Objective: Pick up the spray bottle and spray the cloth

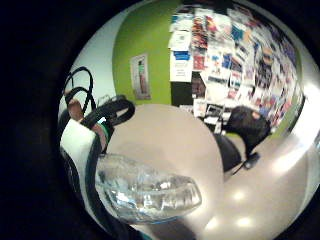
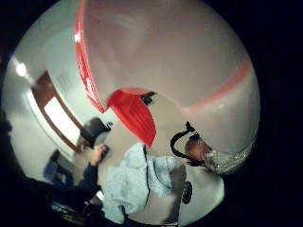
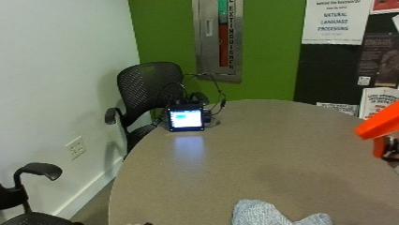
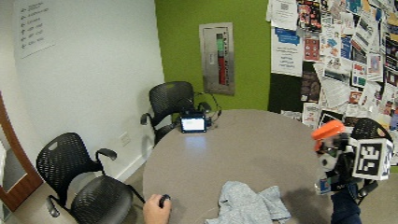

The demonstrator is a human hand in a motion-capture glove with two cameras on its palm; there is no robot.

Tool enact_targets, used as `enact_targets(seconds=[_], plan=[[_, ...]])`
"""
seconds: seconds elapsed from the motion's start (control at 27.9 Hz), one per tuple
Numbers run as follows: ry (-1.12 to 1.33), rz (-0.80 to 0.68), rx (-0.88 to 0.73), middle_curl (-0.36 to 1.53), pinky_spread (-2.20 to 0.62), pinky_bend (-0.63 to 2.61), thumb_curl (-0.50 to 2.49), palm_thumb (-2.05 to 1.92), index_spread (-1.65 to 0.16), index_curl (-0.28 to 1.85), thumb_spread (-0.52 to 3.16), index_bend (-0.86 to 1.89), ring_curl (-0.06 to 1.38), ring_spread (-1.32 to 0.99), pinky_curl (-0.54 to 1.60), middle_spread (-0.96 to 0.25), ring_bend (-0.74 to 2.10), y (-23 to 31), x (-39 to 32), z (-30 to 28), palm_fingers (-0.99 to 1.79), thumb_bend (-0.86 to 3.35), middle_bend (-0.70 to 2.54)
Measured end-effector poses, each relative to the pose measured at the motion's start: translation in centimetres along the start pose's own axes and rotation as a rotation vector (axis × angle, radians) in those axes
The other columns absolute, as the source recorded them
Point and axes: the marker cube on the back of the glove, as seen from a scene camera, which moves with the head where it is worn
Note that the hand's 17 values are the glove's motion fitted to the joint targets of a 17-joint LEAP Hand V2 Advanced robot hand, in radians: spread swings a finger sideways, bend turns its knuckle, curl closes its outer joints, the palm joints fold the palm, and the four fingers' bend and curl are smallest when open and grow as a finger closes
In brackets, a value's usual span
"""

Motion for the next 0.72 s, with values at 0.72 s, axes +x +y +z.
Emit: enact_targets(seconds=[0.72], plan=[[0.416,-0.870,-0.222,0.54,-0.31,0.55,0.73,0.98,-0.31,0.55,0.44,0.18,0.48,-0.25,0.43,-0.21,0.65,8.7,-13.8,3.3,1.32,-0.03,0.57]])
